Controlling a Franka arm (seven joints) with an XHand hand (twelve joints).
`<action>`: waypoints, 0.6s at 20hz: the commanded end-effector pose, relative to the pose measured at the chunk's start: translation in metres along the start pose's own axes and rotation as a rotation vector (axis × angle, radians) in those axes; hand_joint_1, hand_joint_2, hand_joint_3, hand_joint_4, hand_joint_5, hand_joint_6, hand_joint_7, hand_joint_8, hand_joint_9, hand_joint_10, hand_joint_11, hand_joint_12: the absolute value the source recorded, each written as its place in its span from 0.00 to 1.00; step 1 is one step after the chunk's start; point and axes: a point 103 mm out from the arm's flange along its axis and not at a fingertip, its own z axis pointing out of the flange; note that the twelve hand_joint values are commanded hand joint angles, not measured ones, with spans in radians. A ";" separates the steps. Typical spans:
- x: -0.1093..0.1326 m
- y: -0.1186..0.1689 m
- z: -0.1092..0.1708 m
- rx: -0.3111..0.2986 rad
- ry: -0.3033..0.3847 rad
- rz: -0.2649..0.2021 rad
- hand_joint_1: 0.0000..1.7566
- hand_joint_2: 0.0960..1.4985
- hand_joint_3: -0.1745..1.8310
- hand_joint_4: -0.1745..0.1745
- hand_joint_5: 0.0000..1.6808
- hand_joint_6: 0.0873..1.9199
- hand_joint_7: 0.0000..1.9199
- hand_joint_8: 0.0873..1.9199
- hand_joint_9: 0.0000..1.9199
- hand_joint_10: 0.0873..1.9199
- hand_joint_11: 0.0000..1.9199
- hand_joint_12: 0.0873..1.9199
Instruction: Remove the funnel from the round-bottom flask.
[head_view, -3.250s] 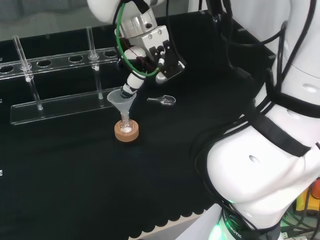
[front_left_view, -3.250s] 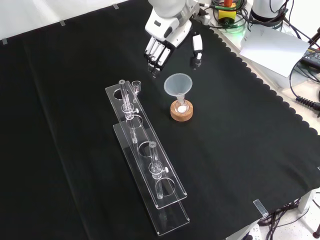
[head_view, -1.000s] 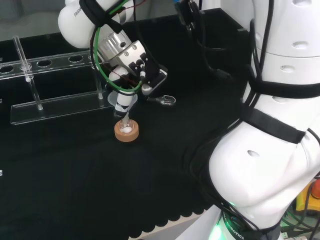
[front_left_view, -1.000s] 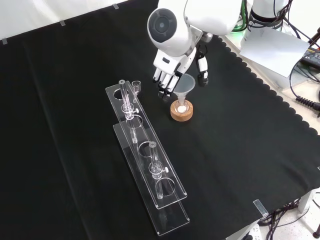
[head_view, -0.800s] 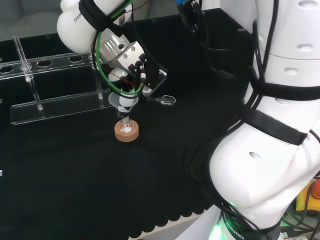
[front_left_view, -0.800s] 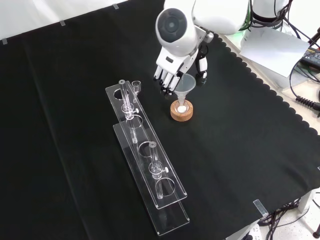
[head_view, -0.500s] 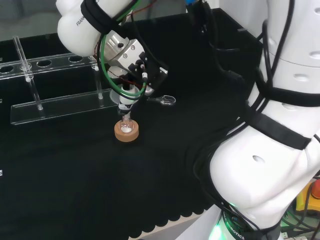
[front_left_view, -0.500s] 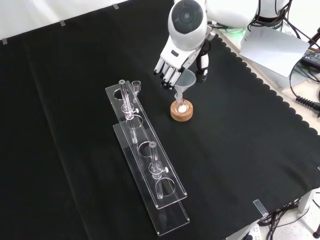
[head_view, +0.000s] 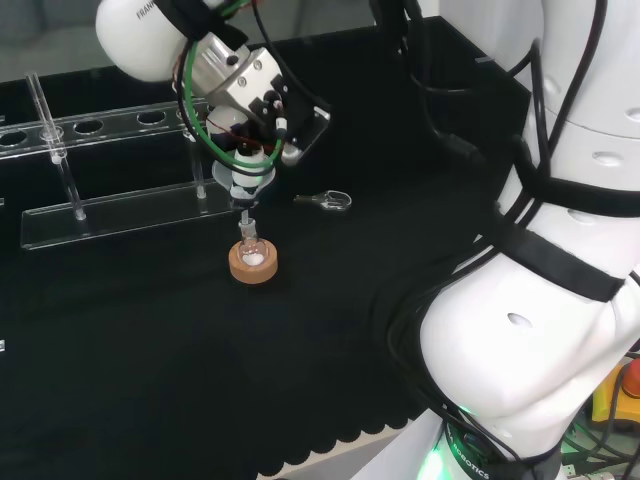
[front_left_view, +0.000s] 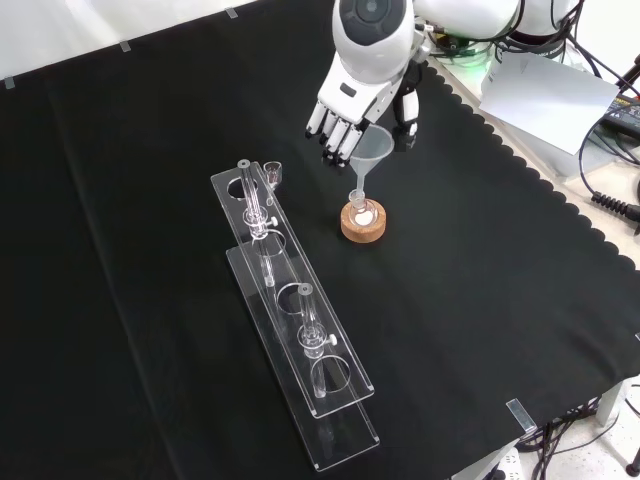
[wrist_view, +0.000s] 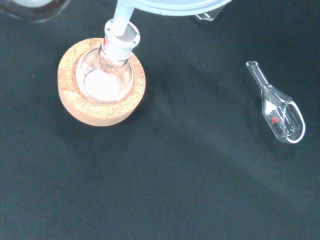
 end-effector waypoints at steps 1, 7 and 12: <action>-0.013 -0.019 -0.027 0.088 0.032 -0.047 0.45 0.44 0.38 0.53 0.49 0.31 0.28 0.27 0.49 0.18 0.29 0.64; -0.034 -0.043 -0.054 0.041 0.054 -0.005 0.45 0.44 0.38 0.53 0.49 0.32 0.27 0.27 0.48 0.18 0.28 0.64; -0.054 -0.057 -0.076 0.012 0.065 0.027 0.45 0.43 0.39 0.53 0.48 0.32 0.27 0.27 0.48 0.18 0.28 0.64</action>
